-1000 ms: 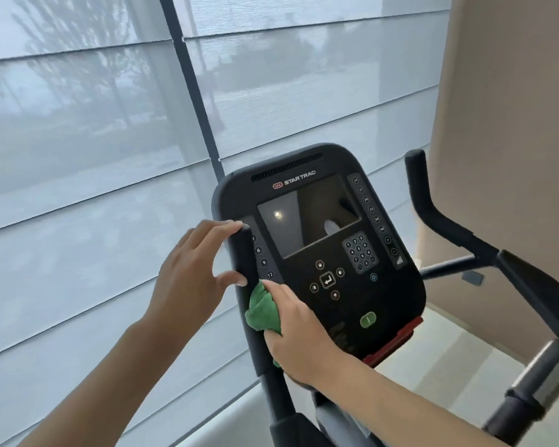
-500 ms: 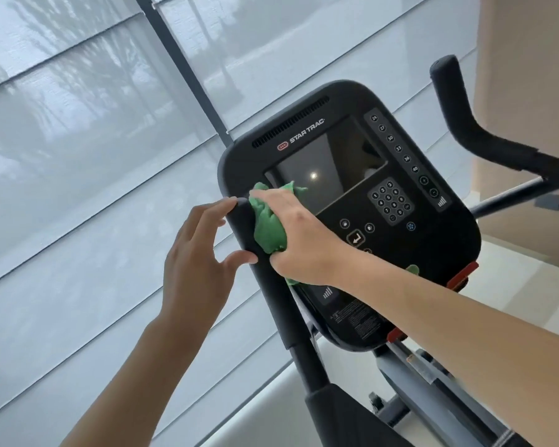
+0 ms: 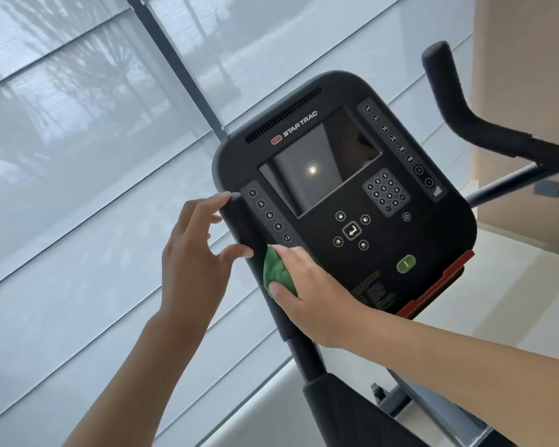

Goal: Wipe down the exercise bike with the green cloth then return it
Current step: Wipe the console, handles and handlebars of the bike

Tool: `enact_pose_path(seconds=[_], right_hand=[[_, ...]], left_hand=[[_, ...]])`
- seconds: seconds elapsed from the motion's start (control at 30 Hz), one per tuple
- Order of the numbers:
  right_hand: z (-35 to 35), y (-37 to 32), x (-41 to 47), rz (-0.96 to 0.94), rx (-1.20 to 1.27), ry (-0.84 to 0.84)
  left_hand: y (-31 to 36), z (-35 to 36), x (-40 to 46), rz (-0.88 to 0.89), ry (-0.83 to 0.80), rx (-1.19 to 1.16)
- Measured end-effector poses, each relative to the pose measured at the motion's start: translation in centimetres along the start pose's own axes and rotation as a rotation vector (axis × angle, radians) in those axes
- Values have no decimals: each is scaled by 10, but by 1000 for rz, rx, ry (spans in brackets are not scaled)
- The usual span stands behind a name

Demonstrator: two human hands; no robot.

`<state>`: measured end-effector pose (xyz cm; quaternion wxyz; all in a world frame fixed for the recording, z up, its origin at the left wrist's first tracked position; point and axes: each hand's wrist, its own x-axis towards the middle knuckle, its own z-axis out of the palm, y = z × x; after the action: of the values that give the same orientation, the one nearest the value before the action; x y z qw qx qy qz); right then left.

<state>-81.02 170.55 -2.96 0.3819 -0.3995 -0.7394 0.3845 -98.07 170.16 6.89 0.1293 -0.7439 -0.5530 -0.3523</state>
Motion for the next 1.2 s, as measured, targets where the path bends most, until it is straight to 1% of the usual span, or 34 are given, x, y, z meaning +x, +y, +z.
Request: enact_pose_path(seconds=[0.1,0.2,0.37,0.43,0.5,0.6,0.7,0.8,0.87,0.9,0.97,1.0,1.1,1.2], right_hand=[[-2,3,-16,85,-6,-58],[-5,0,-30,144,-16,-70],[-6,-9,-60,178,-112,-94],[-12,-13,-69,195,-163,-119],[-18,-22,-74,225,-170,-108],[-20,-41,-75,204,-205,-5],[-19,-61,-65,82,-305,161],[-16,-79,-49,-59,-410,309],[-9,-89,-41,-128,-487,368],[-4,-93,-38,-152,-515,370],[11,-99,-33,-176,-523,315],[16,-101,-33,-163,-503,271],[20,-104,-36,-69,-394,104],[15,-116,-36,-7,-288,-73]], left_hand=[[0,2,-1,-15,12,-22],[0,3,-4,-30,9,-48],[-3,4,-7,-36,2,-122],[-5,5,-9,-17,-12,-154],[-8,4,-12,7,-35,-193],[-14,-4,-21,-8,-52,-314],[-11,-11,-47,-48,-43,-466],[-6,-20,-75,-108,-101,-686],[-2,-26,-84,-155,-137,-828],[1,-27,-85,-187,-155,-906],[1,-26,-87,-248,-188,-1045],[1,-23,-87,-283,-194,-1075],[-6,-11,-89,-395,-145,-1055],[-17,0,-93,-370,-109,-999]])
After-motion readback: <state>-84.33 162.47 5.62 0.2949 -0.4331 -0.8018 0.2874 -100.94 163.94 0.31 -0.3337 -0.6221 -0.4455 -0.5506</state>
